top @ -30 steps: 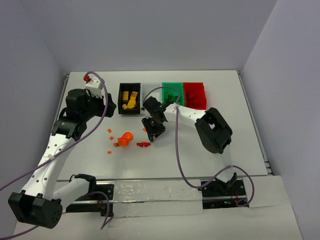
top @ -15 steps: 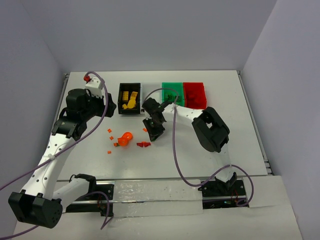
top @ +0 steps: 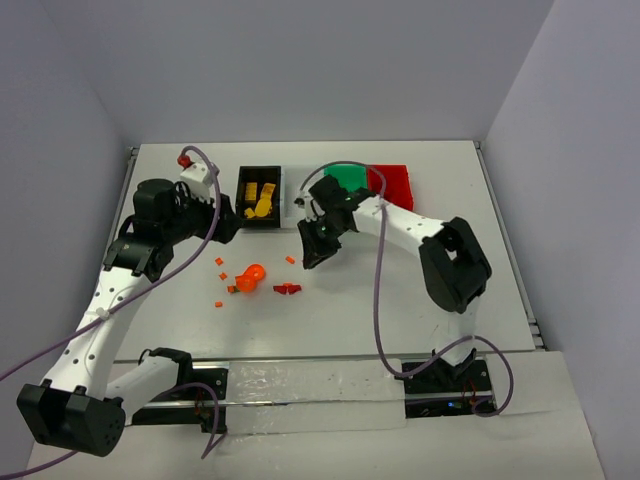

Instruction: Sort the legos into containers by color

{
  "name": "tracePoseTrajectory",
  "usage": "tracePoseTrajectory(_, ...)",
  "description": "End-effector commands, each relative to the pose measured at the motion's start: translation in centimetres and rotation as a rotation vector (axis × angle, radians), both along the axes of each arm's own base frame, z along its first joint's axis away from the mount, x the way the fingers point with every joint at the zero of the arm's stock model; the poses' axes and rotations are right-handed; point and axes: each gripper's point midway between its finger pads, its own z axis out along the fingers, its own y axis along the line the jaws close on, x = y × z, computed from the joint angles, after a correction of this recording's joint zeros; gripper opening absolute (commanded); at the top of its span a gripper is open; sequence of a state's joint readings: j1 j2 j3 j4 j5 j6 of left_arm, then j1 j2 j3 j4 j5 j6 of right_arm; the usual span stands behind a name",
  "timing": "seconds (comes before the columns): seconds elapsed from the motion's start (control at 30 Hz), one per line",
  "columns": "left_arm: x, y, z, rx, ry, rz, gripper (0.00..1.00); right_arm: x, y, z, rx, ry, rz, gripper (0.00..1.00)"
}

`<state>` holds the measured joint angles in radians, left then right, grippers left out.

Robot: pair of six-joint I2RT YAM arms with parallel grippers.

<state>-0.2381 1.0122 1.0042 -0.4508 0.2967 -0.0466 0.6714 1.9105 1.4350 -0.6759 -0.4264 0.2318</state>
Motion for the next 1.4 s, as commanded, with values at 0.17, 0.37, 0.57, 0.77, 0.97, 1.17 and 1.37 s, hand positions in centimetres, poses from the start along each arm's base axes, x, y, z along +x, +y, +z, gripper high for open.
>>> tracePoseTrajectory(0.17,-10.0,-7.9,1.9,-0.355,0.137,-0.677,0.71,-1.9,1.2,14.8,0.557,-0.19,0.215,0.0)
tracePoseTrajectory(0.37,-12.1,-9.0,4.7,-0.49,0.112,-0.828,0.66,-5.6,1.4,19.8,0.747,-0.311,0.4,0.0)
tracePoseTrajectory(0.57,-12.7,-9.5,5.6,-0.536,0.128,-0.858,0.62,-8.2,1.8,21.3,0.77,-0.358,0.515,0.0)
tracePoseTrajectory(0.77,-13.0,-10.3,5.5,-0.536,0.146,-0.876,0.62,-9.3,2.4,22.0,0.769,-0.37,0.562,0.0)
tracePoseTrajectory(0.97,-13.3,-11.4,4.7,-0.529,0.178,-0.886,0.61,-9.7,2.9,22.7,0.78,-0.374,0.576,0.0)
tracePoseTrajectory(1.17,-12.8,-11.9,4.1,-0.505,0.184,-0.862,0.61,-10.3,3.1,23.2,0.787,-0.371,0.593,0.0)
tracePoseTrajectory(1.37,-12.3,-12.3,3.9,-0.49,0.183,-0.844,0.64,-10.8,3.5,23.2,0.787,-0.362,0.606,0.0)
